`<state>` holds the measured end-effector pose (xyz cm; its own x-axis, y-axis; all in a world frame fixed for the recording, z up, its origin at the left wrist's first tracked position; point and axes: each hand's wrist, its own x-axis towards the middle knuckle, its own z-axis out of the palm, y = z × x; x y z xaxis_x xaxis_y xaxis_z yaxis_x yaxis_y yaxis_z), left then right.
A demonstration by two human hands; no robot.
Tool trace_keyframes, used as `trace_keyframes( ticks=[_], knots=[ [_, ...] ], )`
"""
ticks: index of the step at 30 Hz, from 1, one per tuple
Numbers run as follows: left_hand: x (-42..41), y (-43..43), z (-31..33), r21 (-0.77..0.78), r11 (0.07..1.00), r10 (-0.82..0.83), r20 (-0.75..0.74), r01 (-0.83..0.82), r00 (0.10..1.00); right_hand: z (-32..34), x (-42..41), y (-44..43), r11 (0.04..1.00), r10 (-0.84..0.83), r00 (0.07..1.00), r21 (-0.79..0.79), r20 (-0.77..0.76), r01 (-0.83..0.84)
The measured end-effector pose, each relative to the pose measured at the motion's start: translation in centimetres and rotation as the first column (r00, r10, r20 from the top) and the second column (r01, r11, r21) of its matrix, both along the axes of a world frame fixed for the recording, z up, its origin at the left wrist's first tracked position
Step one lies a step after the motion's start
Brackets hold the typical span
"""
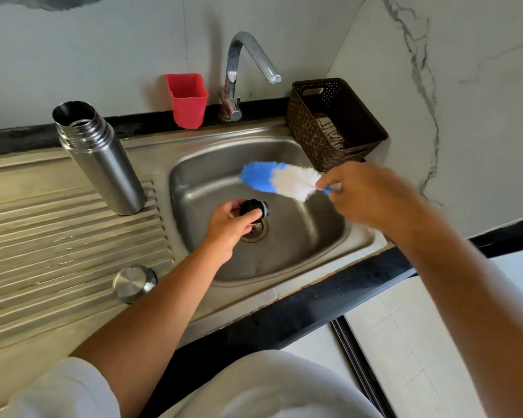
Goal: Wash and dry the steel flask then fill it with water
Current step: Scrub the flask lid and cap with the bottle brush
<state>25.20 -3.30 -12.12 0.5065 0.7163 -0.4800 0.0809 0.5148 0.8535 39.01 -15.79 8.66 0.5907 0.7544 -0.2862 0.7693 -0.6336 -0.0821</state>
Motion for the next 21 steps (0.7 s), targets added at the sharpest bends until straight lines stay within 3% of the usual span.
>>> trace_keyframes(
  ticks=[4,11,15,21],
  knots=[
    [1.2,-0.3,1.3,0.013,0.999,-0.045,0.051,0.045,0.998,-1.2,-2.2,0.8,0.989,0.086,0.995,-0.126,0.053,-0.079],
    [-1.1,0.9,-0.6,0.032,0.998,0.048,-0.041,-0.047,0.998,-0.4,-0.1,0.3,0.999,0.015,1.000,-0.042,0.009,-0.015],
    [0.8,-0.9,1.1,0.124,0.987,-0.100,-0.029,0.102,0.995,-3.2,-1.8,1.3,0.985,0.095,0.994,-0.152,0.051,-0.086],
    [-1.1,0.5,-0.5,0.019,1.000,-0.001,-0.067,0.003,0.998,-0.1,1.0,0.4,0.998,0.018,0.999,-0.055,0.050,-0.016]
  ],
)
